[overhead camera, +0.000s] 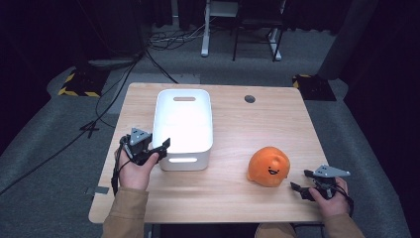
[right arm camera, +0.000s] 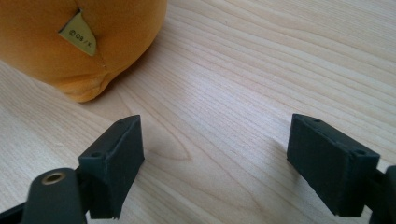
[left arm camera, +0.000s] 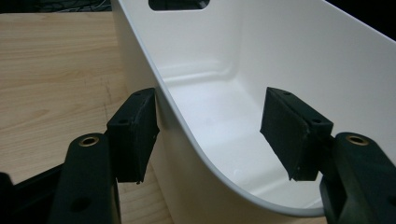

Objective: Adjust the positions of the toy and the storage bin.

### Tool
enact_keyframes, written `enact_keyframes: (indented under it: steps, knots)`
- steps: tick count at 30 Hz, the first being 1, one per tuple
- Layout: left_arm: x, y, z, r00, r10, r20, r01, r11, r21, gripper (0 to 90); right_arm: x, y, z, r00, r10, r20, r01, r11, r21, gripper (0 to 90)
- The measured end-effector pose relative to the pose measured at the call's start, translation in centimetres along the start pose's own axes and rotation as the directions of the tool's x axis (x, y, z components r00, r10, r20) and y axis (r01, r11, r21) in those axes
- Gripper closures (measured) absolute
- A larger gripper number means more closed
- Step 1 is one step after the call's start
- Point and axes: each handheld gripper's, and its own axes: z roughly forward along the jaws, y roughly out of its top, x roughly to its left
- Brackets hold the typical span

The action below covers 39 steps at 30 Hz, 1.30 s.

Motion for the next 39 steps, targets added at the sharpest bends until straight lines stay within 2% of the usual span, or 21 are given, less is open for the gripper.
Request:
enact_keyframes:
  steps: [2, 3, 4, 9, 10, 12, 13, 15, 21, 25, 29, 39]
  knots:
    - [-0.6, -0.3, -0.3, 0.9999, 0.01, 0.007, -0.01, 1.0, 0.0, 36.7, 0.0, 0.0, 0.0, 1.0, 0.0, 0.0, 0.0, 1.0, 0.0, 19.0]
    - [-0.9, -0.4, -0.4, 0.9996, 0.028, 0.008, -0.028, 0.9996, 0.006, 36.7, 0.0, 0.0, 0.0, 1.0, 0.0, 0.0, 0.0, 1.0, 0.0, 19.0]
    - [-1.2, -0.6, -0.5, 0.9996, 0.023, 0.015, -0.023, 0.9997, -0.001, 36.6, 0.0, 0.0, 0.0, 1.0, 0.0, 0.0, 0.0, 1.0, 0.0, 19.0]
    - [-3.0, -1.4, -1.3, 0.9978, 0.049, 0.044, -0.05, 0.9987, 0.006, 36.5, 0.0, 0.0, 0.0, 1.0, 0.0, 0.0, 0.0, 1.0, 0.0, 19.0]
    - [-3.0, -1.4, -1.3, 0.9978, 0.049, 0.044, -0.05, 0.9987, 0.006, 36.5, 0.0, 0.0, 0.0, 1.0, 0.0, 0.0, 0.0, 1.0, 0.0, 19.0]
    - [-4.1, -1.8, -1.7, 0.9961, 0.068, 0.056, -0.068, 0.9977, 0.001, 36.2, 0.0, 0.0, 0.0, 1.0, 0.0, 0.0, 0.0, 1.0, 0.0, 19.0]
    - [-4.1, -1.8, -1.7, 0.9961, 0.068, 0.056, -0.068, 0.9977, 0.001, 35.9, 0.0, 0.0, 0.0, 1.0, 0.0, 0.0, 0.0, 1.0, 0.0, 19.0]
    - [-5.4, -2.4, -2.1, 0.9932, 0.094, 0.069, -0.093, 0.9955, -0.013, 34.6, 0.0, 0.0, 0.0, 1.0, 0.0, 0.0, 0.0, 1.0, 0.0, 19.0]
    - [-7.4, -3.4, -2.7, 0.9878, 0.102, 0.118, -0.1, 0.9946, -0.028, 31.1, 0.0, 0.0, 0.0, 1.0, 0.0, 0.0, 0.0, 1.0, 0.0, 19.0]
    - [-8.3, -3.7, -3.1, 0.9827, 0.126, 0.136, -0.125, 0.992, -0.016, 30.5, 0.0, 0.0, 0.0, 1.0, 0.0, 0.001, 0.0, 1.0, 0.0, 19.0]
    - [-8.9, -4.0, -3.4, 0.9805, 0.126, 0.151, -0.125, 0.992, -0.014, 29.9, 0.0, 0.0, 0.0, 1.0, 0.0, 0.001, 0.0, 1.0, 0.0, 19.0]
    - [-11.3, -5.2, -4.3, 0.971, 0.136, 0.197, -0.138, 0.9904, -0.006, 24.1, 0.0, 0.0, 0.0, 1.0, -0.001, 0.001, 0.001, 1.0, 0.0, 19.1]
